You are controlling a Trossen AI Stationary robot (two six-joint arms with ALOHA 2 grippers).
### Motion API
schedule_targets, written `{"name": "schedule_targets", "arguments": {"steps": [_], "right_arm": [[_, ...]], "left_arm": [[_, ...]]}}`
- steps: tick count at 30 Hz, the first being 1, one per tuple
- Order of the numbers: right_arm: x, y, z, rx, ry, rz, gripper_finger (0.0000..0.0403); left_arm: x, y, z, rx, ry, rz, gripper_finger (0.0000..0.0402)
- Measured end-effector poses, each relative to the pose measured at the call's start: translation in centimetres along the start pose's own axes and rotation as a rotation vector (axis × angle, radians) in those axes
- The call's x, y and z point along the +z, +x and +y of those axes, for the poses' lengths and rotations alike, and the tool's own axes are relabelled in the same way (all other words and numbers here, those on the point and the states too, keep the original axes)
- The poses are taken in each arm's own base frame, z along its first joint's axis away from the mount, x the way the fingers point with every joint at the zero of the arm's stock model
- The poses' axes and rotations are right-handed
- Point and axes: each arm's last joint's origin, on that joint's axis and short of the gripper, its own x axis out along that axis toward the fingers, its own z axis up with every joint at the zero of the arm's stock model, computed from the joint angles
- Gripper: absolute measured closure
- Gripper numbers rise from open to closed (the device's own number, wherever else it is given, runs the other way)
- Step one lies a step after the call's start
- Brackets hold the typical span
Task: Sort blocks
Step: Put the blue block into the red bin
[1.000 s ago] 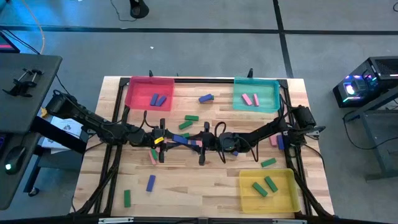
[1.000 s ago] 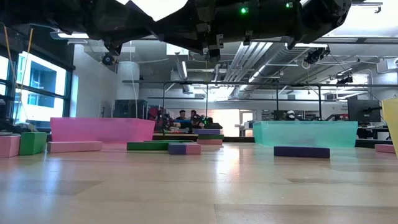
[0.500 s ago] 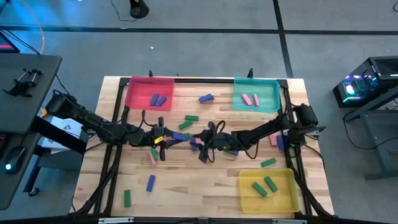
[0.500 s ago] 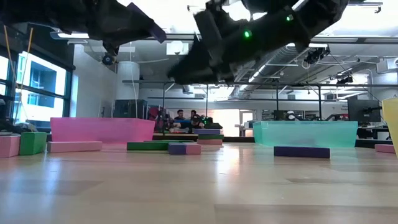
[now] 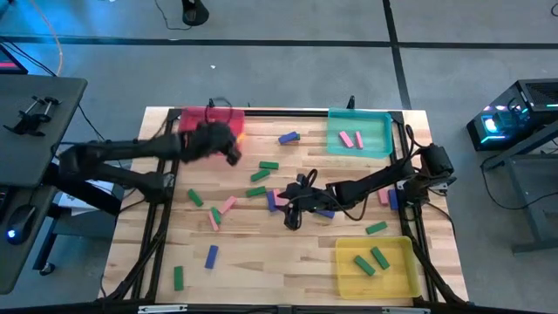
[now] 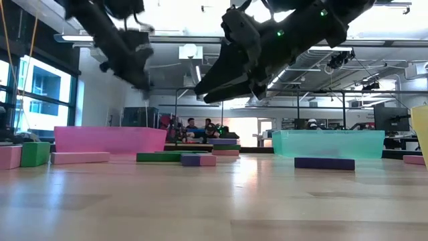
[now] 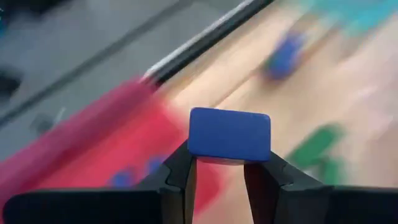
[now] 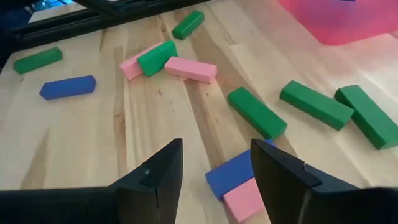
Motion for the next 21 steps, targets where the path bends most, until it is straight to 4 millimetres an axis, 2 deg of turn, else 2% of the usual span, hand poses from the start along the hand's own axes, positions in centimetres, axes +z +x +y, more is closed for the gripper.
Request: {"name": "schedule_targets", "arguments": {"steps": [3, 10, 15, 21], "right_arm": [[0.0, 0.0, 0.0, 0.001, 0.0, -0.001, 0.0231], [0.0, 0.0, 0.0, 0.001, 0.0, 0.0, 0.0231], [0.0, 0.0, 0.0, 0.002, -0.01, 0.0, 0.0231], [0.0, 0.0, 0.0, 0.002, 0.0, 0.0, 0.0231]], "left_arm": [[0.7, 2.4, 3.0, 0.049, -0.042, 0.148, 0.032], [-0.8, 9.0, 8.1, 0.075, -0.115, 0.439, 0.0321], [-1.6, 11.8, 9.4, 0.117, -0.13, 0.538, 0.0315], [-1.7, 12.5, 9.7, 0.154, -0.089, 0.535, 0.028]]}}
